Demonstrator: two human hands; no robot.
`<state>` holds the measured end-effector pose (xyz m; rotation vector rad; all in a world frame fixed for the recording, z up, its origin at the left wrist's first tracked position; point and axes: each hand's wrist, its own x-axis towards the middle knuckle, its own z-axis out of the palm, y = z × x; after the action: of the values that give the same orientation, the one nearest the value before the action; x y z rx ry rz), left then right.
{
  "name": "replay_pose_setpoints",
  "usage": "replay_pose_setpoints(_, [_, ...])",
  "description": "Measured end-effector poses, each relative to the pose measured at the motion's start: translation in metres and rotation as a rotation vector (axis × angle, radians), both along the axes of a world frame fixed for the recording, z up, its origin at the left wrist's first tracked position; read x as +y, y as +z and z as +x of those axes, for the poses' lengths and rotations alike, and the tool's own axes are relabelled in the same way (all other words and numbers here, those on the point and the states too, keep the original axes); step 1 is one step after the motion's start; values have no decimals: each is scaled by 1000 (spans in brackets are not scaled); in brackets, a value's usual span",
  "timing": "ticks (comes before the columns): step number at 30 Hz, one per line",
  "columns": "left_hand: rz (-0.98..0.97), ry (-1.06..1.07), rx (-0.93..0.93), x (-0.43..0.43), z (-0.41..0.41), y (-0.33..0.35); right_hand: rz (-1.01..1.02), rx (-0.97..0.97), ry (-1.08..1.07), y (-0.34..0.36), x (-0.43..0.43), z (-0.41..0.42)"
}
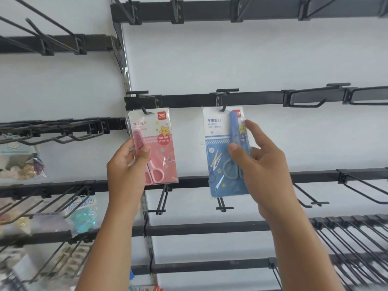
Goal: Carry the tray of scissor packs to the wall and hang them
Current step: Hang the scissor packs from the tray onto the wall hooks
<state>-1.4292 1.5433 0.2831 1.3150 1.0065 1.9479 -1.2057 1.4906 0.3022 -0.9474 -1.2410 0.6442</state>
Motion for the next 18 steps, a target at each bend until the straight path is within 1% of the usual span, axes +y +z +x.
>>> replay_pose_setpoints(8, [-41,-6,66,1,0,1,12,-75,-61,-18,41,-4])
replay_pose_setpoints(11, [-56,11,95,-1,-1,-1,-4,-56,-69,-25,43,-7])
replay_pose_setpoints(13, [-66,47,116,0,-3,-3,-20,-75,-90,-26,41,-7])
replay_pose_setpoints(18, [-96,203,216,-11,-4,-7,-63,-227,-202,-25,27,0])
